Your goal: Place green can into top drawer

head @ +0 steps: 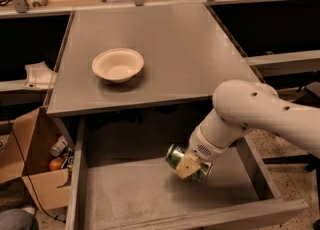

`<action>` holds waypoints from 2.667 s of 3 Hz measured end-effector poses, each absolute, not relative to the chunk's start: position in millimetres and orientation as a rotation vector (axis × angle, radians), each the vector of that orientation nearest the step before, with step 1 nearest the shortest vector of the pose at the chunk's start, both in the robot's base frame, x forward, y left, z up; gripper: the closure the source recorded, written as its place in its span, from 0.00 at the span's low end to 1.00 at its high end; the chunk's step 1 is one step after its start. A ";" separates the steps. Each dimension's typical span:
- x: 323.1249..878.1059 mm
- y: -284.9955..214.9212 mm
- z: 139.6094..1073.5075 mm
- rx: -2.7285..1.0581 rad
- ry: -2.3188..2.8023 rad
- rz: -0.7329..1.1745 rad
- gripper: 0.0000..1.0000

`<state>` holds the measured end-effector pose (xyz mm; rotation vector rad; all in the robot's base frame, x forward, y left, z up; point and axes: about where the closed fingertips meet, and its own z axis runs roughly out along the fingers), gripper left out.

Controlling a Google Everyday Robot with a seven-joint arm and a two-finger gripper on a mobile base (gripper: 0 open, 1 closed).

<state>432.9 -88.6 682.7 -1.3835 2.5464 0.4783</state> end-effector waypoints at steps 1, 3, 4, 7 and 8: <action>433.1 -92.2 662.9 -1.343 2.593 0.480 1.00; 426.0 -91.0 641.8 -1.282 2.646 0.525 1.00; 422.3 -90.9 618.8 -1.192 2.696 0.571 1.00; 422.9 -88.1 607.2 -1.149 2.715 0.596 0.65; 422.9 -88.1 607.2 -1.149 2.715 0.596 0.41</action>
Offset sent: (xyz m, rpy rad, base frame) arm 0.0002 -0.0033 -0.0180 -0.0101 0.0237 -0.0317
